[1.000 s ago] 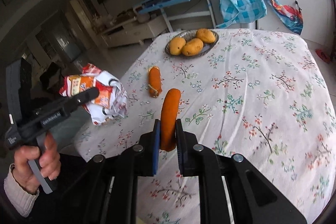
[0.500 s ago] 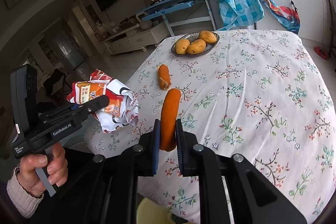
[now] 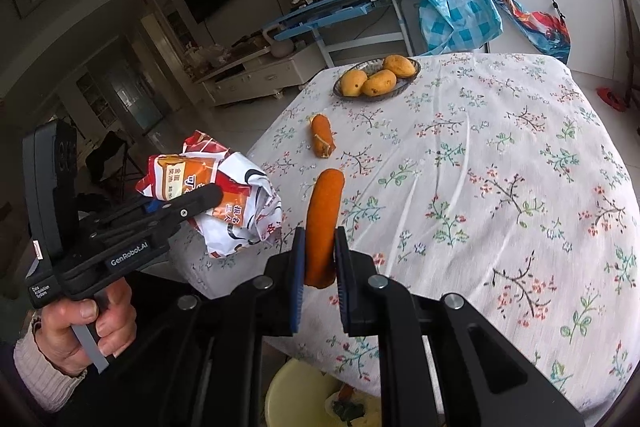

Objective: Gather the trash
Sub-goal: 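Carry the chip bag and carrot over the yellow basin and open both tools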

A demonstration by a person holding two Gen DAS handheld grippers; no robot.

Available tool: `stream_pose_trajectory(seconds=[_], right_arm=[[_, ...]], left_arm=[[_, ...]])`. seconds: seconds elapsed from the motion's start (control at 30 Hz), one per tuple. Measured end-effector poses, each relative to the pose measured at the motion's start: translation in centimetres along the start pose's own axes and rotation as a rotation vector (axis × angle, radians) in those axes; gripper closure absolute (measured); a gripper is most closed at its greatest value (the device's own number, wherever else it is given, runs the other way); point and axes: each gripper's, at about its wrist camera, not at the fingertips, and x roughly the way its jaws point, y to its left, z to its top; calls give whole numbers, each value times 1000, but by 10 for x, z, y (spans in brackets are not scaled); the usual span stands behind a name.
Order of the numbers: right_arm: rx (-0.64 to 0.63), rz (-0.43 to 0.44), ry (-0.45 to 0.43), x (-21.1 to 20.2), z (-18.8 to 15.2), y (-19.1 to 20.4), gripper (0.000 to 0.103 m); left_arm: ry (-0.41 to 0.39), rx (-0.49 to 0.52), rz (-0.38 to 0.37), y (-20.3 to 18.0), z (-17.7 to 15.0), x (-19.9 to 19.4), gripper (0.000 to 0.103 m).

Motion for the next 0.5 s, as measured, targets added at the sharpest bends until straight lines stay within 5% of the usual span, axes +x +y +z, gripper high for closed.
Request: stream_pose_trajectory(seconds=[0.5], right_arm=[[-16,9,52,-6,-26,15,88]], left_arm=[[21,46,-12,-16,-17,-7,76]])
